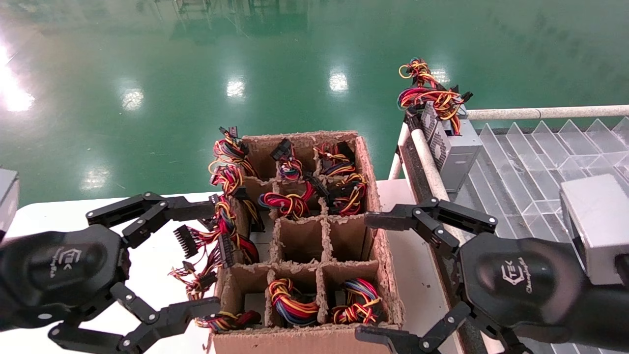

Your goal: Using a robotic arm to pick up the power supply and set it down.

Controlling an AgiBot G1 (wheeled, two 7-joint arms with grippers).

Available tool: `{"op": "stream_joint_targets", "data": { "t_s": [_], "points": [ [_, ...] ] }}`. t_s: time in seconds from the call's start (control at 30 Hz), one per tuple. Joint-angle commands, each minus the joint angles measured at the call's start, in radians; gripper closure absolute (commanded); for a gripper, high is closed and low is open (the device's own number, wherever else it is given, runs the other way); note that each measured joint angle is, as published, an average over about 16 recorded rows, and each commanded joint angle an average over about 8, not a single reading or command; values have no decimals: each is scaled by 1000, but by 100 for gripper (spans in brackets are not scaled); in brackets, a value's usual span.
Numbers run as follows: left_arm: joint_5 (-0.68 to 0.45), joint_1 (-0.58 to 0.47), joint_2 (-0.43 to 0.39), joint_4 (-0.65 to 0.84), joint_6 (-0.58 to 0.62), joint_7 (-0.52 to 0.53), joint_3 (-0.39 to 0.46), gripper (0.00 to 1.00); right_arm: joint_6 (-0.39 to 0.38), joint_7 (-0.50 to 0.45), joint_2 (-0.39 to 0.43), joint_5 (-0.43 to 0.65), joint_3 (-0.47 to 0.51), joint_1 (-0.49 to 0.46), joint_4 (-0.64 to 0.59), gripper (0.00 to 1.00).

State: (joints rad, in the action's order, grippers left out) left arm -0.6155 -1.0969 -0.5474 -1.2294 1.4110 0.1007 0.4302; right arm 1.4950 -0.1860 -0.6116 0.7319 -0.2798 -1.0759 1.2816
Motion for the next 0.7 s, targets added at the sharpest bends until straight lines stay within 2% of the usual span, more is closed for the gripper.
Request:
{"op": "stream_joint_targets", "data": {
  "t_s": [0.03, 0.7],
  "points": [
    [0, 0, 0, 0, 0, 0, 0, 0, 0, 0, 0, 0, 0, 0, 0, 0],
    [0, 0, 0, 0, 0, 0, 0, 0, 0, 1, 0, 1, 0, -1, -1, 0]
  ]
}}
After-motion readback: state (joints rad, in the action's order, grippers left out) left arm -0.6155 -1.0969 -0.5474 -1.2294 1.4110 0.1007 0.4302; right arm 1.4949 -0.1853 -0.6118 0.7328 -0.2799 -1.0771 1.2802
